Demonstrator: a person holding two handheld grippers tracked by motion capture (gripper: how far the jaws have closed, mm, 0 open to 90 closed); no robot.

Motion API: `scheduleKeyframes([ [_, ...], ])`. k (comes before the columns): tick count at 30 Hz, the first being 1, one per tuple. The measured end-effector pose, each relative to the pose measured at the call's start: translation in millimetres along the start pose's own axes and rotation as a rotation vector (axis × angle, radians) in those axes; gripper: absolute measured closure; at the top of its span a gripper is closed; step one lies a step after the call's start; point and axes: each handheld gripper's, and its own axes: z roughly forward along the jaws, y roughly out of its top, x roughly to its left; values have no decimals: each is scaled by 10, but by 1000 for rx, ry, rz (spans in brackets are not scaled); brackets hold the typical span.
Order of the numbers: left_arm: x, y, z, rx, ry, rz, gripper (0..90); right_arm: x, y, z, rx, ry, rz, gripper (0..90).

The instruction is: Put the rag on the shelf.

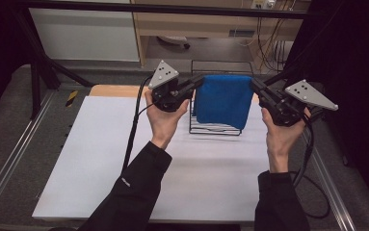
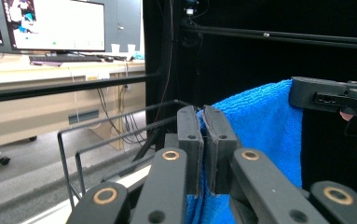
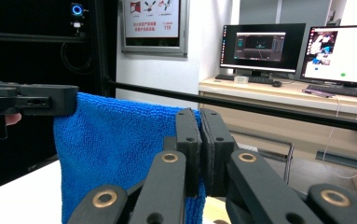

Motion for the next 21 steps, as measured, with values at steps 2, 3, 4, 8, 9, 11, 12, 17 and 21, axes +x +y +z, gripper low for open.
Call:
scheduleKeyframes([
  [2,9,48,17,-4,4,4,862,-12,39,16,-8,-4,-5,876],
  [3,16,73,26,-9,3,5,863,-16,61,24,-9,-6,-4,876],
  [4,21,98,36,-12,5,2,862,-21,83,31,-13,-7,-7,876],
  [8,41,188,71,-18,7,3,863,-49,173,67,-15,-8,-14,876],
  [9,43,212,78,-22,8,5,863,-60,195,77,-18,-10,-17,876],
  [11,40,251,85,-29,11,8,863,-80,239,99,-24,-11,-15,876],
  [12,41,269,89,-33,12,8,862,-86,256,111,-28,-13,-15,876],
  [17,60,378,134,-39,21,19,862,-122,349,161,-40,-18,-17,876],
  [21,81,450,168,-48,22,15,863,-148,427,200,-49,-24,-29,876],
])
